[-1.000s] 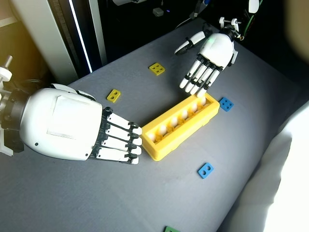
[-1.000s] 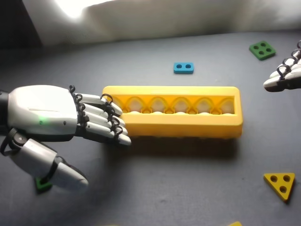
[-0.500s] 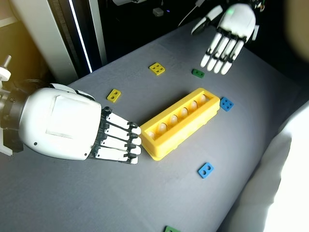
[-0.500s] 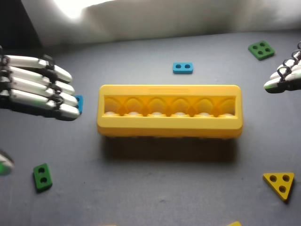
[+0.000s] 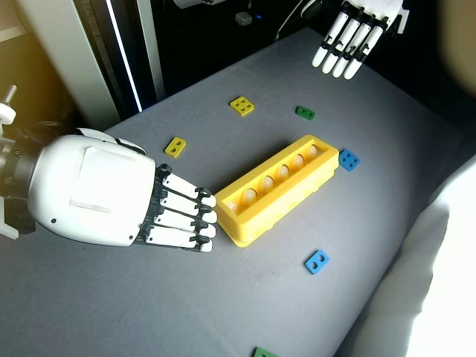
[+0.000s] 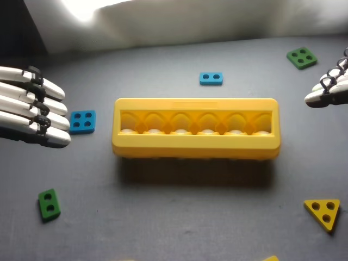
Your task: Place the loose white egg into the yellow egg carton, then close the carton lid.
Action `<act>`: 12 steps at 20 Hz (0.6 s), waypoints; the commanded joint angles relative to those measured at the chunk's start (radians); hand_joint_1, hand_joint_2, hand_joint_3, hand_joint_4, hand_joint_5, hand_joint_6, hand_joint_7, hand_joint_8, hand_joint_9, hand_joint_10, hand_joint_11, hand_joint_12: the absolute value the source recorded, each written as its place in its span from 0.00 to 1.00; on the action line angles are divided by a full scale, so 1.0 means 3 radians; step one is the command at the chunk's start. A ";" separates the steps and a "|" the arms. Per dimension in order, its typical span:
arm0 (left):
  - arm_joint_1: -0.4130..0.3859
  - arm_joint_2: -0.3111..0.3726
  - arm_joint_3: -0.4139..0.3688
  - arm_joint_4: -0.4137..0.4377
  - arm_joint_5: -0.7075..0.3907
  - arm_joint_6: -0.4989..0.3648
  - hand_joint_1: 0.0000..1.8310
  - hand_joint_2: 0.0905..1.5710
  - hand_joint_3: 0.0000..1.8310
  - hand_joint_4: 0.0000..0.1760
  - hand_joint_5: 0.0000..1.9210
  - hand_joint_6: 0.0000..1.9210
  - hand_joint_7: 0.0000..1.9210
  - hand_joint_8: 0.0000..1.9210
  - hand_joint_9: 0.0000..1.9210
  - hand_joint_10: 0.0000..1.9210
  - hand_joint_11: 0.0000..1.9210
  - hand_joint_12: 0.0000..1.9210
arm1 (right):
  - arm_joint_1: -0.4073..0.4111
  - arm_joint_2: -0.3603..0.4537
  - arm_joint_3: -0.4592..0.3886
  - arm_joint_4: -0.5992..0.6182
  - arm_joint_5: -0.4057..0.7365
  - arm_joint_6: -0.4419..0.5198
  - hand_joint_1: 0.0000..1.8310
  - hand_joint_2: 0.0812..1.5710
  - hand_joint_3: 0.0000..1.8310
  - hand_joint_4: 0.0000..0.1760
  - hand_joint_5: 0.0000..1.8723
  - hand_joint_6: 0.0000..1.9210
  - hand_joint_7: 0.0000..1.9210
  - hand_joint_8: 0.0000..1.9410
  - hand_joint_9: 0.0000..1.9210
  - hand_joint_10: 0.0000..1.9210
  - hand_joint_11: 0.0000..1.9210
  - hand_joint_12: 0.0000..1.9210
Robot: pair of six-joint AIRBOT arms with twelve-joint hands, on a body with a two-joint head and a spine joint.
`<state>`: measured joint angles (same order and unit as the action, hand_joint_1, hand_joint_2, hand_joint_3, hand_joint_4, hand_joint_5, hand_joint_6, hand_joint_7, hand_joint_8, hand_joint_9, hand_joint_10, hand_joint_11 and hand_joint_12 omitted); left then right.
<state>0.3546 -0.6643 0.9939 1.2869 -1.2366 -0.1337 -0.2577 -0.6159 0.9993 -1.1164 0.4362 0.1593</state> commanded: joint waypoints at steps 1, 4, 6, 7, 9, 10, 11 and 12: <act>-0.0028 0.0055 0.0006 -0.0275 -0.0180 0.0016 0.00 0.72 0.00 0.00 0.15 0.00 0.15 0.00 0.12 0.00 0.00 0.21 | 0.0039 0.0046 0.0000 0.0134 0.0168 0.0011 0.28 0.59 0.00 0.00 0.15 0.00 0.13 0.00 0.11 0.00 0.00 0.28; -0.0029 0.0048 -0.0033 -0.0269 -0.0094 0.0078 0.00 0.73 0.00 0.00 0.15 0.00 0.14 0.00 0.12 0.00 0.00 0.21 | 0.0039 0.0050 -0.0010 0.0131 0.0169 0.0011 0.27 0.59 0.00 0.00 0.15 0.00 0.14 0.00 0.11 0.00 0.00 0.28; -0.0039 0.0049 -0.0073 -0.0226 -0.0106 0.0093 0.00 0.73 0.00 0.00 0.14 0.00 0.14 0.00 0.12 0.00 0.00 0.20 | 0.0039 0.0050 -0.0014 0.0122 0.0170 0.0011 0.27 0.59 0.00 0.00 0.15 0.00 0.14 0.00 0.11 0.00 0.00 0.28; -0.0039 0.0048 -0.0102 -0.0172 -0.0127 0.0102 0.00 0.73 0.00 0.00 0.15 0.00 0.14 0.00 0.12 0.00 0.00 0.20 | 0.0039 0.0050 -0.0015 0.0117 0.0171 0.0011 0.27 0.59 0.00 0.00 0.15 0.00 0.14 0.00 0.11 0.00 0.00 0.28; -0.0025 0.0024 -0.0121 -0.0113 0.0002 0.0202 0.00 0.73 0.00 0.00 0.15 0.00 0.14 0.00 0.12 0.00 0.00 0.21 | 0.0039 0.0050 -0.0018 0.0114 0.0171 0.0011 0.28 0.59 0.00 0.00 0.15 0.00 0.14 0.00 0.11 0.00 0.00 0.29; -0.0034 0.0032 -0.0147 -0.0080 0.0045 0.0242 0.00 0.72 0.00 0.00 0.15 0.00 0.14 0.00 0.12 0.00 0.00 0.20 | 0.0039 0.0050 -0.0020 0.0112 0.0174 0.0011 0.28 0.59 0.00 0.00 0.16 0.00 0.14 0.00 0.12 0.00 0.00 0.29; -0.0055 0.0032 -0.0157 0.0031 0.0098 0.0135 0.00 0.72 0.00 0.00 0.15 0.00 0.14 0.00 0.12 0.00 0.00 0.20 | 0.0039 0.0050 -0.0022 0.0109 0.0177 0.0011 0.28 0.58 0.00 0.00 0.16 0.00 0.14 0.00 0.12 0.00 0.00 0.30; -0.0032 0.0022 -0.0158 -0.0005 0.0102 0.0126 0.00 0.72 0.00 0.00 0.14 0.00 0.14 0.00 0.12 0.00 0.00 0.20 | 0.0039 0.0050 -0.0024 0.0108 0.0178 0.0011 0.28 0.58 0.00 0.00 0.16 0.00 0.14 0.00 0.12 0.00 0.00 0.30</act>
<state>0.3557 -0.6727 0.9440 1.3605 -1.1599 -0.0917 -0.2577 -0.6159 0.9920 -1.1213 0.4416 0.1596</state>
